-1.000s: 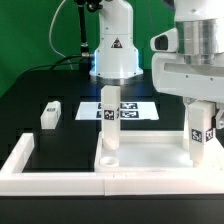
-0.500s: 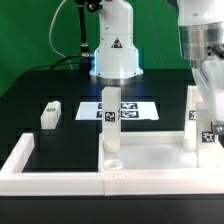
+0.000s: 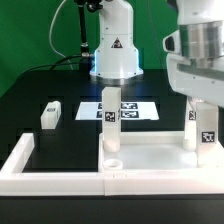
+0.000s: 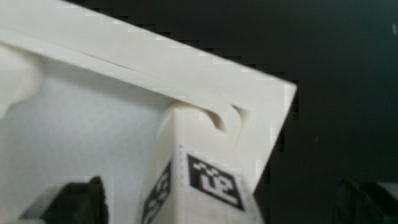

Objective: Assemble desk

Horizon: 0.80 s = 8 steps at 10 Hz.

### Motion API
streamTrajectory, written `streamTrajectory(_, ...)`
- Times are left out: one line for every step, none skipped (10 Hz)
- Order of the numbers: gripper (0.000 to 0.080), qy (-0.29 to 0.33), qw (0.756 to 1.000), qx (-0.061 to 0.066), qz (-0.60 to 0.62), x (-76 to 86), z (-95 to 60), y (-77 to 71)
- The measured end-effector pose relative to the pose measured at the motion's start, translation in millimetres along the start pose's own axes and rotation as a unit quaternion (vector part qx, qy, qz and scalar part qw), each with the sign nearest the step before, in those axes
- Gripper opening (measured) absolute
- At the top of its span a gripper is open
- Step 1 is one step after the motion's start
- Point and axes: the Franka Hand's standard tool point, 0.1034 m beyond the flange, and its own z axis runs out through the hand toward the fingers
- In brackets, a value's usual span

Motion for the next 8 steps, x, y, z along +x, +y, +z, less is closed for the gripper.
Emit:
streamTrajectory(0.0645,0.019,0.999,0.022,0.028,0.7,-6.5,-5.6)
streamTrajectory(0.0649,0.021,0.999,0.016,-0.029,1.1,-4.1,-0.9)
streamTrajectory(0.0649,0.023,0.998,0.015,-0.056,2.8,-3.6,-0.4)
streamTrajectory(0.0649,0.026,0.994,0.012,-0.109,4.7,-4.0,0.1)
streamTrajectory(0.0649,0.033,0.978,0.006,-0.206,12.2,-5.8,1.4)
streamTrajectory(0.0649,0.037,0.96,0.0,-0.277,20.0,-8.7,0.6)
streamTrajectory(0.0649,0.044,0.934,-0.007,-0.355,24.2,-11.3,-3.4)
streamTrajectory(0.0649,0.043,0.91,-0.012,-0.412,25.9,-6.8,-1.3)
